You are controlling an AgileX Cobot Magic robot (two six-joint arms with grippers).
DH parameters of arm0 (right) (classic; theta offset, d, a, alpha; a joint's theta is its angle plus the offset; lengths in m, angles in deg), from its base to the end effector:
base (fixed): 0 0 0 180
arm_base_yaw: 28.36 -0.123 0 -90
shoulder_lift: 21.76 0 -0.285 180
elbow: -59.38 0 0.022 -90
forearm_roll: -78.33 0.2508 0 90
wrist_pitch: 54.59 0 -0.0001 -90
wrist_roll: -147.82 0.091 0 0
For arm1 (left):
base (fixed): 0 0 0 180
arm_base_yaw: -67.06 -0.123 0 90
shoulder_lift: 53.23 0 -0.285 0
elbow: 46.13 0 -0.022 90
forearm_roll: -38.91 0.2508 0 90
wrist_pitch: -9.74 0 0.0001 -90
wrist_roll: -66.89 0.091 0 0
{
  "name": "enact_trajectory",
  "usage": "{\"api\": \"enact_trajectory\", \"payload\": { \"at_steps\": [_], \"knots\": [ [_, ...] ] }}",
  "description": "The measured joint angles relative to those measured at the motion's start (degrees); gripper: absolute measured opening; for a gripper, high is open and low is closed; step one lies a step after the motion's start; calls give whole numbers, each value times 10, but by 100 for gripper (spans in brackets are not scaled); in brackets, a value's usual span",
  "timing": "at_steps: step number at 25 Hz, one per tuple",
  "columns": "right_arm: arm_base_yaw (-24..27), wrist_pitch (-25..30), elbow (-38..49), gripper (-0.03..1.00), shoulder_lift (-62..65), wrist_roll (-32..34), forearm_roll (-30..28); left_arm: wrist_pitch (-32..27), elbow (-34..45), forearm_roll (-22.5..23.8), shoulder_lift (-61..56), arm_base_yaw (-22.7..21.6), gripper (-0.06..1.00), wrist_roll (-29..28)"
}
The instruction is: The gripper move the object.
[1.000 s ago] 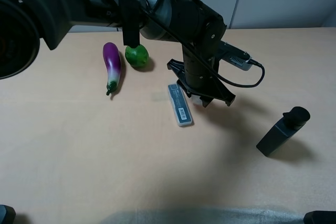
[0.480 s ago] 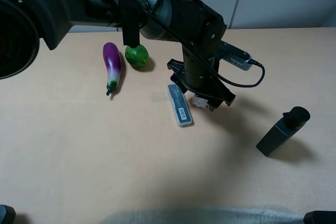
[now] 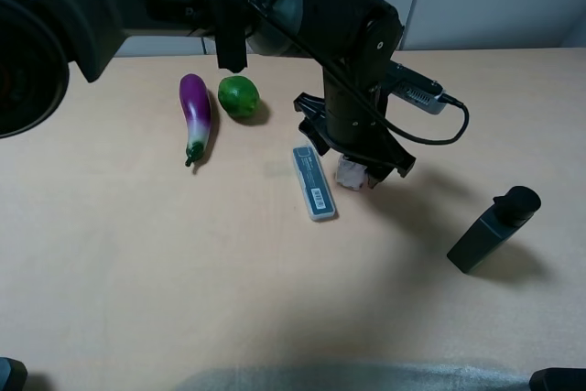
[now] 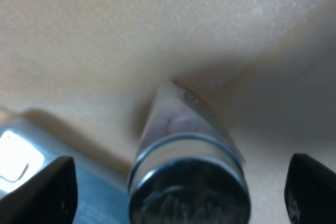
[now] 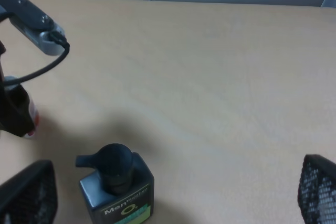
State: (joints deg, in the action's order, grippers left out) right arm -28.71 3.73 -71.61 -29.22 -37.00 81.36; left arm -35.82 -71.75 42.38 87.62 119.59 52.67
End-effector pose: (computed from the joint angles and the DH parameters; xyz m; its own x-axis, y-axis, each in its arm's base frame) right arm -0.0032 0.0041 0.2787 -0.4154 -0.0588 -0.9077 -0.0705 0.9970 -0.0323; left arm 0.2995 -0.3843 0.1301 -0.7224 0.6070 -0.3313 0.6504 0.7591 -0.0275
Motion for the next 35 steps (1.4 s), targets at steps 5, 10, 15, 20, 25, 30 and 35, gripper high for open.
{"api": "enact_trajectory", "payload": {
  "at_steps": [5, 10, 15, 20, 25, 30, 35],
  "knots": [
    [0, 0, 0, 69, 0, 0, 0, -60, -43, 0, 0, 0, 80, 5],
    [0, -1, 0, 69, 0, 0, 0, -131, -90, 0, 0, 0, 83, 20],
    [0, -1, 0, 69, 0, 0, 0, -209, -148, 0, 0, 0, 88, 23],
    [0, -1, 0, 69, 0, 0, 0, -209, -195, -6, -5, 0, 90, 28],
    [0, -1, 0, 69, 0, 0, 1, -210, -198, -19, -28, 0, 91, 31],
    [0, -1, 0, 69, 0, 0, 1, -210, -194, -11, -66, 0, 91, 31],
    [0, 0, 0, 69, 0, 0, 1, -210, -167, -6, -110, 0, 91, 27]
  ]
}}
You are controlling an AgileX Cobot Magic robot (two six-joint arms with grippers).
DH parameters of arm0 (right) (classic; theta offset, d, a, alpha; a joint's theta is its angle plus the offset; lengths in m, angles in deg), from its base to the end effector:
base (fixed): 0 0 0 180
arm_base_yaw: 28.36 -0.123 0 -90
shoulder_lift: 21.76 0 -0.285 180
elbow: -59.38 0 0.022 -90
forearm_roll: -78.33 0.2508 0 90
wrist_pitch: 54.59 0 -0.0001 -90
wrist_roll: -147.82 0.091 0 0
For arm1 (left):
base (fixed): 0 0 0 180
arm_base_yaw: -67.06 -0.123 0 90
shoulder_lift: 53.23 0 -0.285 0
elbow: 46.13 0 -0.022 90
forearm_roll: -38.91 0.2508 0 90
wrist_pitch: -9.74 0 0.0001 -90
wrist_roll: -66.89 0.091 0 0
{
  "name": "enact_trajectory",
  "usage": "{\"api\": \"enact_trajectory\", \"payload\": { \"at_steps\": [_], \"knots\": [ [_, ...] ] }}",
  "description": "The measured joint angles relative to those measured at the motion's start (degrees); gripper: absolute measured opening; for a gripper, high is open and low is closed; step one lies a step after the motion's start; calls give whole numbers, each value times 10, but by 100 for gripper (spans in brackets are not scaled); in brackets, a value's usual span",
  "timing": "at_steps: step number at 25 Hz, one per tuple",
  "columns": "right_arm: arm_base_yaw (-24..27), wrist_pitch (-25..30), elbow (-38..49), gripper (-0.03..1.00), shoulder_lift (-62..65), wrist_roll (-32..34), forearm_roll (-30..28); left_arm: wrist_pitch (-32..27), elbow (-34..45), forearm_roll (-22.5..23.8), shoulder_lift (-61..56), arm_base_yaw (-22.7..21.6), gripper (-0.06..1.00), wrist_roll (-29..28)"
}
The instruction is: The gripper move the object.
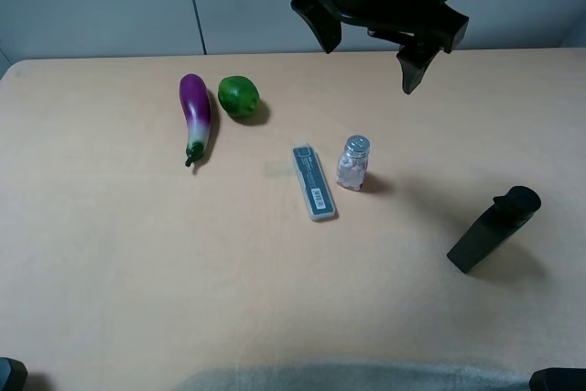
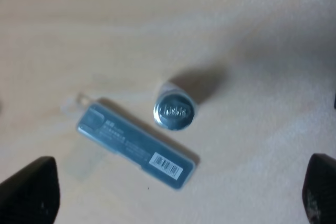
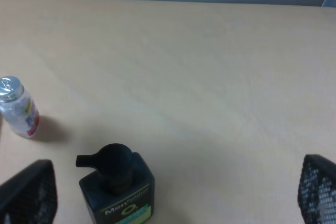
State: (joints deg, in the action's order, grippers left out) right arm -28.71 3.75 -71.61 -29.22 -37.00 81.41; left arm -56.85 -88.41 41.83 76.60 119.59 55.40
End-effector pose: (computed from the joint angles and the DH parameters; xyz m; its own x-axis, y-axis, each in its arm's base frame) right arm -0.0032 0.0041 0.2787 -0.4157 -0.0583 -0.9076 -0.0710 0.9970 -0.0316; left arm 0.2904 -0.3718 0.2927 -0.6784 0.5906 -0.4371 0.6696 0.7418 -0.0369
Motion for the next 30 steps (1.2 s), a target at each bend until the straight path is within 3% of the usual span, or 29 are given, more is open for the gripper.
{"api": "enact_trajectory", "payload": {
  "at_steps": [30],
  "knots": [
    [0, -1, 0, 69, 0, 0, 0, 0, 404, 43, -427, 0, 92, 35]
  ]
}}
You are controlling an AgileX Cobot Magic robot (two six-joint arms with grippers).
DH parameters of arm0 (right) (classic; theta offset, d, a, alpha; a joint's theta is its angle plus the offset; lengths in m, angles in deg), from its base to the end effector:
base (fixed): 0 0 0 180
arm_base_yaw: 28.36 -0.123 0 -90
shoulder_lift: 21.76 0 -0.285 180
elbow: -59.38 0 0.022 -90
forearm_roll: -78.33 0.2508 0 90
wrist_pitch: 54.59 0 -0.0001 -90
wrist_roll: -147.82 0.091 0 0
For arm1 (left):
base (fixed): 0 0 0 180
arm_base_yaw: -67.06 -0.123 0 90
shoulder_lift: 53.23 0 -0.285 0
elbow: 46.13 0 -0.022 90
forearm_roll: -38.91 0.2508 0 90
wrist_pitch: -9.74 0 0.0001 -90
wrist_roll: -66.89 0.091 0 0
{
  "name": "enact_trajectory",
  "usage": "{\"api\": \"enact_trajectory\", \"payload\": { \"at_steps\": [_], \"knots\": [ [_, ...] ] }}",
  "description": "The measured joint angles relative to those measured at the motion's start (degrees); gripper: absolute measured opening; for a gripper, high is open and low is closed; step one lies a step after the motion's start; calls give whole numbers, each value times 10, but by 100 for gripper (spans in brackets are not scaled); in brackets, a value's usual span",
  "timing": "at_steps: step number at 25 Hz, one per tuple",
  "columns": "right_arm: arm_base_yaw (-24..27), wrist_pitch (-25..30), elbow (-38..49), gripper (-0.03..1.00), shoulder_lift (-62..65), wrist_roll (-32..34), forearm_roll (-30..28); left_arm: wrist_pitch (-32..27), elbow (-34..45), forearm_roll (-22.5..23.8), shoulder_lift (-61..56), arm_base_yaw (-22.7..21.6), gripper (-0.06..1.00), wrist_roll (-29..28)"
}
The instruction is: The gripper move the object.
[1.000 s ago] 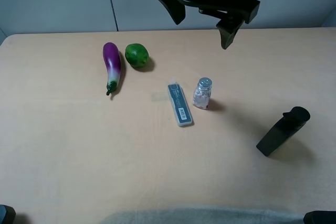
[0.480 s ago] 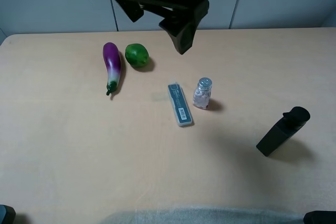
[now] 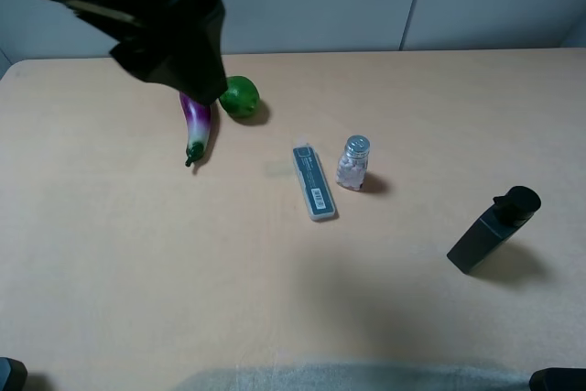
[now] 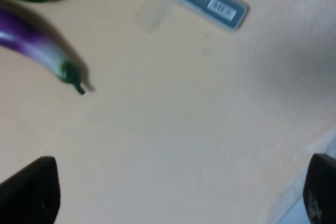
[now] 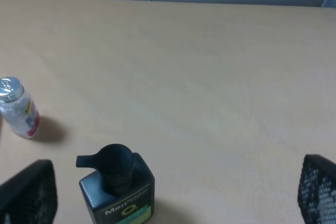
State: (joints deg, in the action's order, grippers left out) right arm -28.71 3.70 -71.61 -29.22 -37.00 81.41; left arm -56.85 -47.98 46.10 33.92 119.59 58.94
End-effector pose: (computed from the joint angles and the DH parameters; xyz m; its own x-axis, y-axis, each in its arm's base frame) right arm -0.0032 0.0041 0.2788 -0.4149 -0.0583 -0.9080 -0.0709 0.9970 -0.0316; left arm 0.1766 -0.2133 0.3705 -0.6005 0.6389 -0.4808 0.7049 0.7069 0.0588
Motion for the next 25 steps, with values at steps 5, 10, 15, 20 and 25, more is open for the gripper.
{"api": "enact_trajectory", "payload": {
  "at_steps": [5, 10, 15, 20, 25],
  "knots": [
    [0, 0, 0, 69, 0, 0, 0, 0, 73, 4, -91, 0, 92, 0],
    [0, 0, 0, 69, 0, 0, 0, -1, 147, 5, -197, 0, 92, 0],
    [0, 0, 0, 69, 0, 0, 0, -2, 193, 13, -302, 0, 92, 0],
    [0, 0, 0, 69, 0, 0, 0, -2, 227, 25, -388, 0, 92, 3],
    [0, 1, 0, 69, 0, 0, 0, -2, 265, 29, -474, -46, 92, 26]
  ]
}}
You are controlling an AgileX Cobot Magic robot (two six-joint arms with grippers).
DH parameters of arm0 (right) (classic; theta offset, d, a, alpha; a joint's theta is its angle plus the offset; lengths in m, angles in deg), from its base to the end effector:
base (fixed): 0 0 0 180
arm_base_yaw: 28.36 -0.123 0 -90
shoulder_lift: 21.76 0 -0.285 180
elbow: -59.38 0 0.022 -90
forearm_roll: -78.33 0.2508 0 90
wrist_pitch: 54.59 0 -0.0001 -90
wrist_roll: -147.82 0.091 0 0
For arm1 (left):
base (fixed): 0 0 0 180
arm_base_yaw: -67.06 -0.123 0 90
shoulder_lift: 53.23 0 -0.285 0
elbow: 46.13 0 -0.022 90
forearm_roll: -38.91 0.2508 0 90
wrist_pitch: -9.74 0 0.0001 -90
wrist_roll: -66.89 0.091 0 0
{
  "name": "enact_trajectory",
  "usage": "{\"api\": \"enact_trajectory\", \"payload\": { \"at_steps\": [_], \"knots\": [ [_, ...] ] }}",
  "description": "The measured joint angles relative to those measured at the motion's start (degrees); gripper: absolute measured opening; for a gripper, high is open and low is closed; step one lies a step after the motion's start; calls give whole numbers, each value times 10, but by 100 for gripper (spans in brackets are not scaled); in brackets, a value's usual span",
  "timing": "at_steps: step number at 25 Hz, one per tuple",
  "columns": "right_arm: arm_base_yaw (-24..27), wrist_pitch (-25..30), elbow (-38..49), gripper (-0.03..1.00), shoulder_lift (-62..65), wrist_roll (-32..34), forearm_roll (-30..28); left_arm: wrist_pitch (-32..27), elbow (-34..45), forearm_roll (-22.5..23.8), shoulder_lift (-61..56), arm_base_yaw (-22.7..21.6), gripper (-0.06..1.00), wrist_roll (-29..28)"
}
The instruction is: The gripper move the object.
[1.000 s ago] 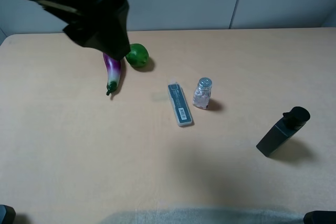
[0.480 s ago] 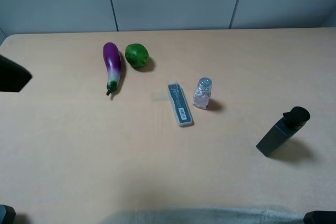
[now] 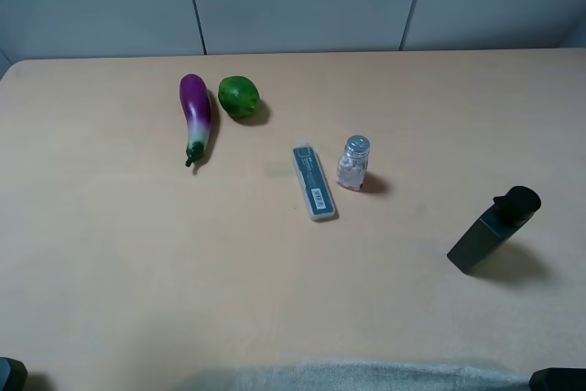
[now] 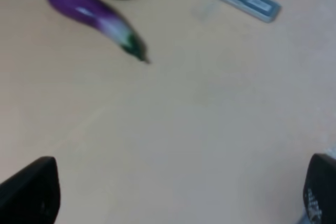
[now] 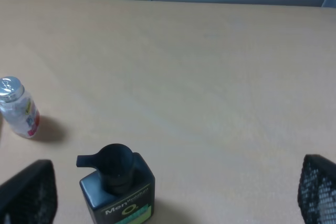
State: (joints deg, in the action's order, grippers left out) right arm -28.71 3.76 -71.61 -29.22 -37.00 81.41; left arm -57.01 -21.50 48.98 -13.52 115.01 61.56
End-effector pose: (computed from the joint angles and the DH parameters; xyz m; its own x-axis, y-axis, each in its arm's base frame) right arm -0.0032 0.0041 0.2787 -0.4159 -0.0584 -0.9076 -0.0710 0.9970 -0.0316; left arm 0.0546 -0.0387 0.3748 -0.4522 0.4674 -0.7596 0.6412 0.7624 0.0874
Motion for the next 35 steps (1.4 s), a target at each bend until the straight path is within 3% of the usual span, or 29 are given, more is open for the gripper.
{"api": "enact_trajectory", "payload": {
  "at_steps": [11, 17, 21, 29, 35],
  "knots": [
    [0, 0, 0, 69, 0, 0, 0, 0, 103, -34, -171, -202, 92, 25],
    [0, 0, 0, 69, 0, 0, 0, 0, 139, -45, -240, -286, 92, 44],
    [0, 0, 0, 69, 0, 0, 0, 1, 167, -50, -277, -322, 92, 47],
    [0, -1, 0, 69, 0, 0, 1, 13, 225, -56, -322, -352, 92, 57],
    [0, -1, 0, 69, 0, 1, 1, 22, 226, -96, -322, -422, 92, 124]
  ]
}}
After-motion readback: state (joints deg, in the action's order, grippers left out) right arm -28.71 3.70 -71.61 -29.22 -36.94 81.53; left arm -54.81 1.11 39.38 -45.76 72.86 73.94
